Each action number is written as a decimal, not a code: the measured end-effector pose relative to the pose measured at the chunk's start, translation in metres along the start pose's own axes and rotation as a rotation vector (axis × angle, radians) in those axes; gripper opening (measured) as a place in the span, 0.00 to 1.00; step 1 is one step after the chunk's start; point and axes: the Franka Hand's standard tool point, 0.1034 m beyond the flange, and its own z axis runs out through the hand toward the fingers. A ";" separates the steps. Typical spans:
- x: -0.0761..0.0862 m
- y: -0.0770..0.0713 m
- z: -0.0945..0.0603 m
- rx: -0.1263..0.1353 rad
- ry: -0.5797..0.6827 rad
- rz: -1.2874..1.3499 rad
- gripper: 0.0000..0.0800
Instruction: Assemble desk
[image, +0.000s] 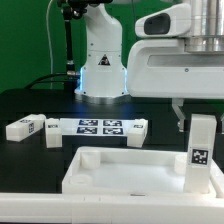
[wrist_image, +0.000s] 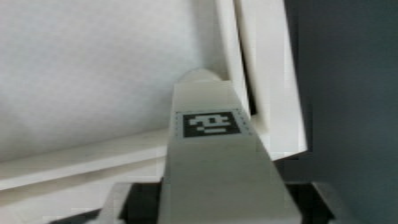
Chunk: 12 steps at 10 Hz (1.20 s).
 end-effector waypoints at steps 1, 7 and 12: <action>0.002 0.005 0.000 -0.012 0.001 0.059 0.37; 0.006 0.015 -0.001 -0.034 0.005 0.175 0.73; -0.027 0.040 -0.033 -0.024 -0.019 0.048 0.81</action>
Offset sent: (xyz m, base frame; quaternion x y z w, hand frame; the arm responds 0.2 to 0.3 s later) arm -0.0003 0.0034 0.0018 -0.0101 -0.0012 0.1799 0.9836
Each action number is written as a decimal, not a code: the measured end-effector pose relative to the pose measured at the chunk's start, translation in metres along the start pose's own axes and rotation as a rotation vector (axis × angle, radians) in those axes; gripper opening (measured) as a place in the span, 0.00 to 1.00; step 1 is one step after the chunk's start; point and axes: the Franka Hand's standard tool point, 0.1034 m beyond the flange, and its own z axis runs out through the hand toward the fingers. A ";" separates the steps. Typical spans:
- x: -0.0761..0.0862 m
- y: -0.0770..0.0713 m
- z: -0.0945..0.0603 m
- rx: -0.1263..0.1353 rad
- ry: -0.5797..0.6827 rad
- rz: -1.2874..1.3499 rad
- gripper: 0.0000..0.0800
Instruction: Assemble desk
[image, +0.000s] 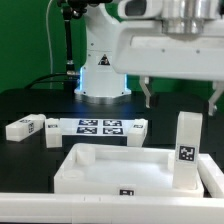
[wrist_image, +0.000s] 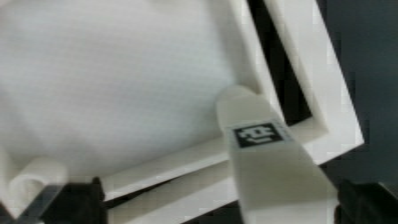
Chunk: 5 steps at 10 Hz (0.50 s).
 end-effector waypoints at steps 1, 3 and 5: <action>-0.003 0.014 -0.003 0.000 -0.009 -0.021 0.81; -0.005 0.021 -0.001 -0.005 -0.012 -0.030 0.81; -0.006 0.021 -0.001 -0.006 -0.013 -0.031 0.81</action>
Offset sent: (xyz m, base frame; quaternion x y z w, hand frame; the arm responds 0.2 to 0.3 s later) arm 0.0000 0.0000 0.0000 0.0000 0.0000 0.0000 1.0000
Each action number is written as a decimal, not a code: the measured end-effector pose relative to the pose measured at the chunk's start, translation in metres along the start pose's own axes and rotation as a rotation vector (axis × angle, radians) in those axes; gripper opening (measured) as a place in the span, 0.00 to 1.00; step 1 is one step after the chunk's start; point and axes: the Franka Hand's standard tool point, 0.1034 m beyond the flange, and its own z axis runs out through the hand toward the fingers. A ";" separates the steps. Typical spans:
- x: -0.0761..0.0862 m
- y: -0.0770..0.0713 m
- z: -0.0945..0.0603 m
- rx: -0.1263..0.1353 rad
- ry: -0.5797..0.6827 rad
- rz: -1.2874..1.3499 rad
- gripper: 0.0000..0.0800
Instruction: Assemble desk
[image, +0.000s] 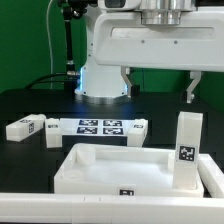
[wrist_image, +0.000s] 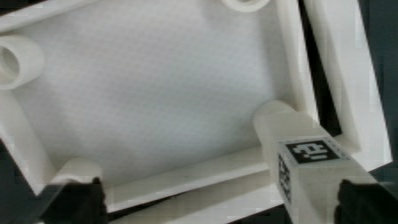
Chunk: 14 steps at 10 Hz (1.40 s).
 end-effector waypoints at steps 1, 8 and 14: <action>0.000 0.000 0.000 0.000 0.000 0.000 0.81; -0.051 0.062 0.035 0.015 0.014 -0.041 0.81; -0.067 0.091 0.054 0.068 -0.006 0.047 0.81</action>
Offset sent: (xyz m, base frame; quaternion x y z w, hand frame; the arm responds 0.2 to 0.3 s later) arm -0.0769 -0.0104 -0.0246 0.0076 0.0203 -0.0195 0.9996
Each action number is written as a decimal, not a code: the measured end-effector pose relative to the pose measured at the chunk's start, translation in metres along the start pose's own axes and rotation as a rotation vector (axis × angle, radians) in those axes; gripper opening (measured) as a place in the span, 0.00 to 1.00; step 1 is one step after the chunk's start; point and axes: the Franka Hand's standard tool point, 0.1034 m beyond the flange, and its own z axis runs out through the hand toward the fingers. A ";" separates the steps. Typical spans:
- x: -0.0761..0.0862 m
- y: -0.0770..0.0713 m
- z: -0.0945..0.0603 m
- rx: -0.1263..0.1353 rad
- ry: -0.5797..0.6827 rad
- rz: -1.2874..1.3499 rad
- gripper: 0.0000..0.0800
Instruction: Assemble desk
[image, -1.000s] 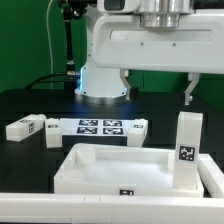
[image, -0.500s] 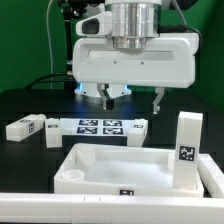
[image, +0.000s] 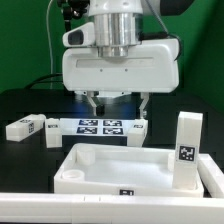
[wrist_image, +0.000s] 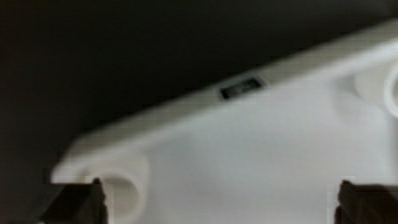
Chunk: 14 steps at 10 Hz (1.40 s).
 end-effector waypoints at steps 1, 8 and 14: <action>-0.007 0.007 0.005 0.004 -0.013 0.026 0.81; -0.039 0.010 0.013 -0.006 -0.243 0.038 0.81; -0.054 0.008 0.015 0.011 -0.621 -0.043 0.81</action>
Offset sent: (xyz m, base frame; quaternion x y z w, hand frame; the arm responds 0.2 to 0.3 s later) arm 0.0000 0.0000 0.0000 0.0000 0.0000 0.0000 1.0000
